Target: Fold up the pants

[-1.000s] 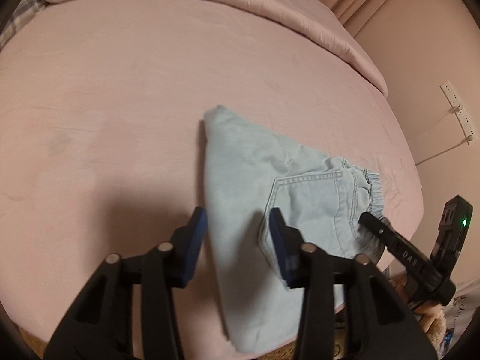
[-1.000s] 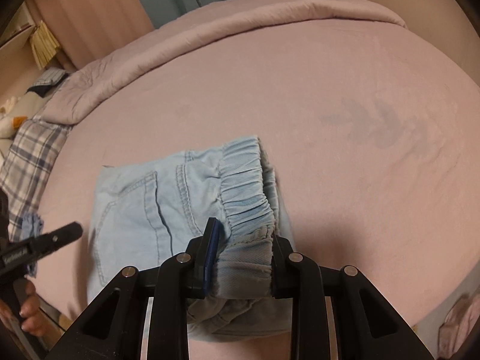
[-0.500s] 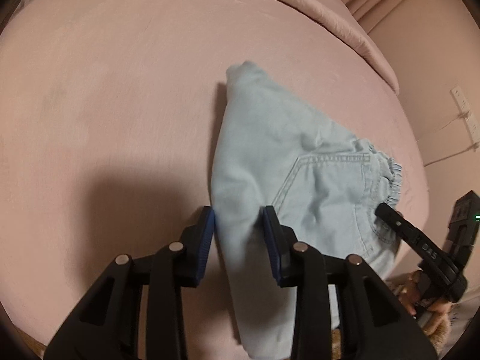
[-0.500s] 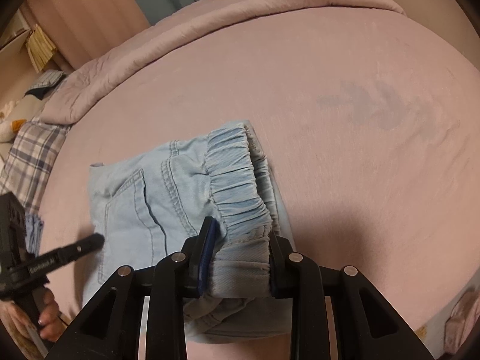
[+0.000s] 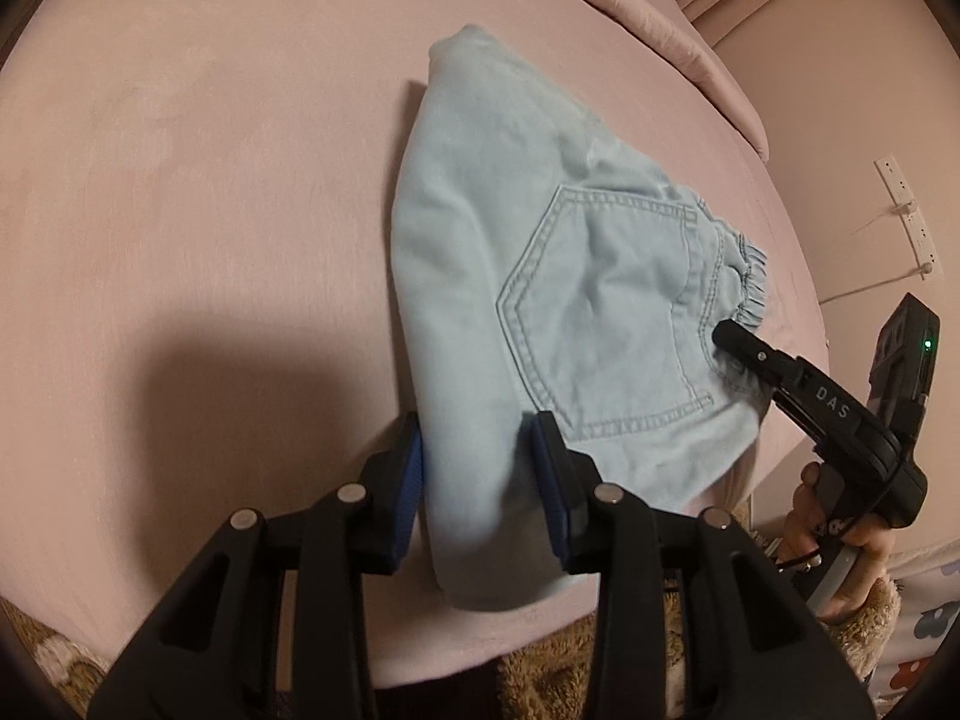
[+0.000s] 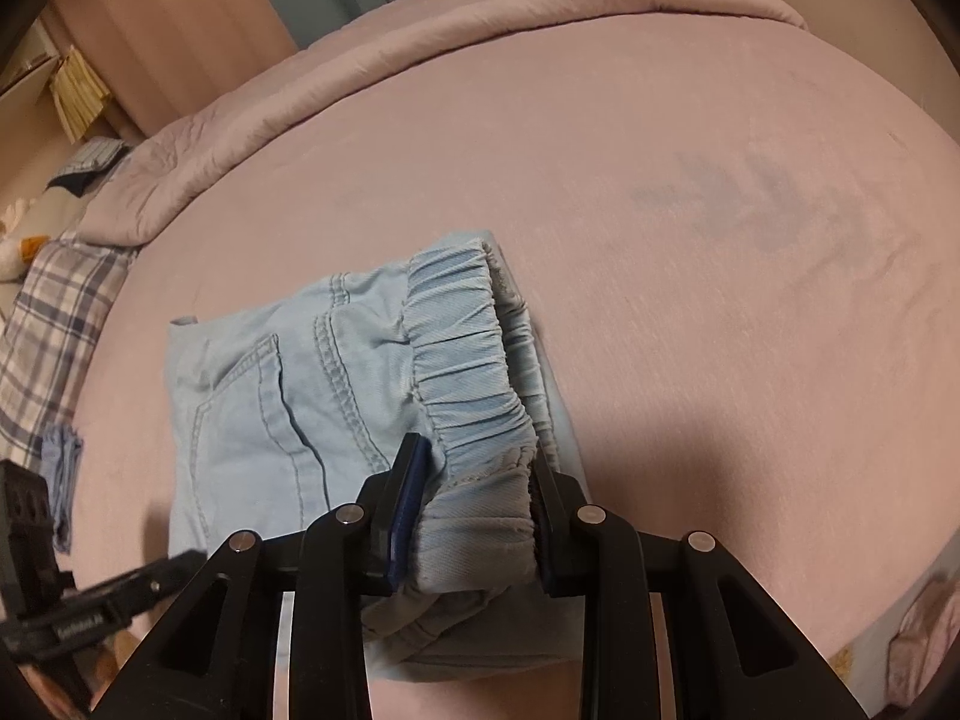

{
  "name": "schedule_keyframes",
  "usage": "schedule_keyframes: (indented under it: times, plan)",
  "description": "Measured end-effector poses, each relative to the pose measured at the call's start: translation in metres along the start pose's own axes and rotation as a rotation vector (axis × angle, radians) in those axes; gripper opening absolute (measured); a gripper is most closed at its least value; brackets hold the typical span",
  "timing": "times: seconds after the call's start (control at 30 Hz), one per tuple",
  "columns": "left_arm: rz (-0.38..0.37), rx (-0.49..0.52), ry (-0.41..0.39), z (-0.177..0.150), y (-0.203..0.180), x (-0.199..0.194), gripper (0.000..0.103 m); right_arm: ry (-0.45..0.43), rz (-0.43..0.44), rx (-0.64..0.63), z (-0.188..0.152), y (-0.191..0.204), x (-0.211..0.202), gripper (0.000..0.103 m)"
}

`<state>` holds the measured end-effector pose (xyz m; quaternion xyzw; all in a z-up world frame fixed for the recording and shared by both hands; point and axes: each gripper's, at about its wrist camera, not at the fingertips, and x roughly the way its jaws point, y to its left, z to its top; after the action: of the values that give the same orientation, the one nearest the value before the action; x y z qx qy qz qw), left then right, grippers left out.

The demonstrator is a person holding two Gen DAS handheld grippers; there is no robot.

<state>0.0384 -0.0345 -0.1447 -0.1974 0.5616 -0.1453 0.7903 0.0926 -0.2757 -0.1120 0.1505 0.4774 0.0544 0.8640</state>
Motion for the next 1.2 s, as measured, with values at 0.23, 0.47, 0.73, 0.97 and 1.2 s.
schedule_keyframes:
  times: [0.23,0.47,0.73,0.97,1.2]
  plan:
    - [-0.005,-0.017,0.025,-0.009,0.006,-0.006,0.038,-0.002,-0.019,-0.01,-0.001,0.005,0.0,0.028]
    - [-0.012,-0.028,0.044,-0.014,0.004,-0.006,0.039,0.0,-0.03,-0.013,-0.006,0.006,-0.002,0.028]
    - [0.013,-0.023,0.066,-0.017,-0.001,-0.009,0.041,0.005,-0.034,-0.005,-0.009,0.005,-0.007,0.029]
    - [0.062,0.015,0.039,-0.011,-0.013,-0.023,0.048,-0.002,-0.023,0.014,-0.009,-0.001,-0.024,0.047]
    - [0.112,0.064,-0.071,0.005,-0.024,-0.032,0.079,-0.079,0.02,0.047,0.003,-0.022,-0.042,0.091]
